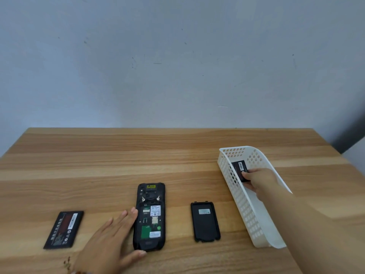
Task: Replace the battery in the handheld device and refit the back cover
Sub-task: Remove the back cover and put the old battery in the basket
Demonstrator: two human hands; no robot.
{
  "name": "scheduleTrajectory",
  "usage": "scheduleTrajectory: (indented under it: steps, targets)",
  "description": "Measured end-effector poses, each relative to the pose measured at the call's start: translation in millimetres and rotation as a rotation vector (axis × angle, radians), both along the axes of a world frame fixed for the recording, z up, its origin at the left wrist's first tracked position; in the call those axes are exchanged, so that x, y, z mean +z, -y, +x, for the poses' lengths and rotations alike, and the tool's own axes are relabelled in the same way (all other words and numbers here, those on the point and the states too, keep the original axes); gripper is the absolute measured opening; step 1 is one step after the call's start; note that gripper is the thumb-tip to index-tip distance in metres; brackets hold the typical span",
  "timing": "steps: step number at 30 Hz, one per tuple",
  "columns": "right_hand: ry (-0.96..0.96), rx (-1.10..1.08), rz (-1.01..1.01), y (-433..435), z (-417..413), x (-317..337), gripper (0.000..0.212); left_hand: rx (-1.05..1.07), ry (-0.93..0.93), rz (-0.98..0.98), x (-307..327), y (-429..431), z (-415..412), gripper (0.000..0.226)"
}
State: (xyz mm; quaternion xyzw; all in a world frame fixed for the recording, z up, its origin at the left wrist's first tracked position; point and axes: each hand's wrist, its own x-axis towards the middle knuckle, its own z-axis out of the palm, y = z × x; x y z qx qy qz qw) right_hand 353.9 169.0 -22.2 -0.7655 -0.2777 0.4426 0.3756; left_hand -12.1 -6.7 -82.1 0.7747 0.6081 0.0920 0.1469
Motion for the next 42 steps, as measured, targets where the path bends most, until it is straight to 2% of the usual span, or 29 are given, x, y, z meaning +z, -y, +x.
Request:
scheduleTrajectory:
  steps: [4, 7, 11, 14, 19, 23, 25, 28, 30, 39, 42]
  targets:
    - [0.274, 0.081, -0.005, -1, 5, -9, 0.031, 0.007, 0.015, 0.018, 1, 1, 2, 0.092]
    - [0.479, 0.205, -0.019, 3, -1, -3, 0.021, 0.006, 0.017, 0.025, 2, 1, 2, 0.093]
    - [0.687, 0.447, -0.094, 7, -9, 2, 0.014, 0.017, 0.010, 0.040, 2, 2, 2, 0.092]
    - [0.831, 0.548, -0.105, 7, -10, 0, 0.008, 0.032, -0.008, 0.011, 4, 3, 3, 0.090]
    - [0.909, 0.583, -0.010, 13, -10, 0, 0.011, 0.057, -0.030, 0.008, -1, 5, 3, 0.087]
    - [1.004, 0.602, -0.012, 16, -11, -1, 0.008, 0.068, -0.021, 0.056, -3, 6, 4, 0.086]
    - [0.998, 0.600, -0.007, 18, -10, -2, 0.008, 0.066, -0.029, 0.074, -3, 6, 5, 0.085]
    - [0.971, 0.594, -0.004, 20, -9, -4, 0.028, 0.059, -0.027, 0.069, -2, 7, 5, 0.085]
    - [0.981, 0.603, -0.017, 21, -10, -4, 0.033, 0.059, -0.037, 0.050, -1, 7, 5, 0.086]
    - [1.045, 0.575, -0.025, 27, -20, 3, 0.037, 0.085, 0.002, 0.039, -2, 6, 6, 0.087]
    - [1.015, 0.562, -0.031, 28, -21, 5, 0.036, 0.084, -0.021, 0.040, -3, 6, 5, 0.088]
